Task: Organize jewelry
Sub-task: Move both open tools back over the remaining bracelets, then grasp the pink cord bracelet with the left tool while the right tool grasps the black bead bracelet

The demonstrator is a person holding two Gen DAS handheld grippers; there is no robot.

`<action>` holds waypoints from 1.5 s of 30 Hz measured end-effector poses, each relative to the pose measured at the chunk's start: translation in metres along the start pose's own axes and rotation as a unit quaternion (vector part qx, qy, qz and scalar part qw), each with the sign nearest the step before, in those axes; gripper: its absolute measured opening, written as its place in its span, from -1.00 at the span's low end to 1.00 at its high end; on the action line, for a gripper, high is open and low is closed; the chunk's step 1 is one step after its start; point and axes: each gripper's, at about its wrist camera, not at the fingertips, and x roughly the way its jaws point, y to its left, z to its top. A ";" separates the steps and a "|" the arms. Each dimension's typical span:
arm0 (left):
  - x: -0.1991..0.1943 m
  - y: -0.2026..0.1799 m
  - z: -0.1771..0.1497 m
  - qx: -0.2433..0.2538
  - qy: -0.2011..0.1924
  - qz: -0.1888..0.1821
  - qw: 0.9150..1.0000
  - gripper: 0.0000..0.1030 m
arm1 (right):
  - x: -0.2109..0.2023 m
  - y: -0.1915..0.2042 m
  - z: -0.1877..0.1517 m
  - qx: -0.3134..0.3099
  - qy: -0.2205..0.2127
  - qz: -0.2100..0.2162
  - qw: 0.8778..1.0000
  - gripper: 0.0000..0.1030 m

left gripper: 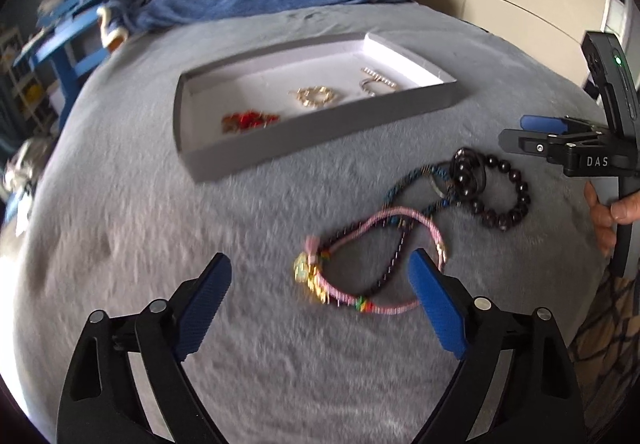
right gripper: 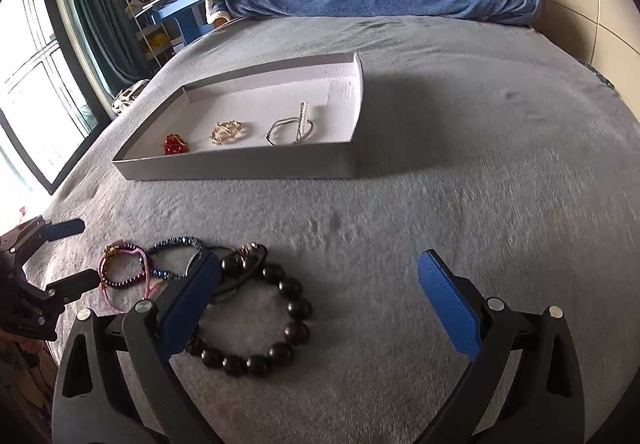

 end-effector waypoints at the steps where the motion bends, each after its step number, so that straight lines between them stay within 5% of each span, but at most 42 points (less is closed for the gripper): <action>1: 0.001 0.001 -0.004 -0.005 0.006 -0.003 1.000 0.72 | 0.000 0.000 -0.002 -0.001 0.002 0.000 1.000 0.89; 14: 0.007 0.009 -0.017 -0.029 0.028 -0.018 0.999 0.14 | 0.003 0.003 -0.006 -0.010 0.009 0.000 1.000 0.89; 28: -0.004 0.010 -0.029 -0.007 0.020 -0.047 0.999 -0.80 | 0.005 0.002 -0.016 -0.016 0.019 0.001 1.000 0.89; 33: -0.005 0.016 -0.030 -0.012 0.018 -0.032 0.999 -0.82 | 0.007 0.017 -0.021 -0.053 0.023 -0.003 0.998 0.86; 40: -0.005 0.035 -0.031 -0.041 0.022 0.000 0.999 -0.82 | 0.009 0.014 -0.021 -0.055 0.030 -0.023 0.998 0.28; 45: -0.002 0.034 -0.029 -0.037 0.024 -0.004 0.999 -0.66 | 0.017 0.015 -0.023 -0.064 0.043 -0.036 0.996 0.25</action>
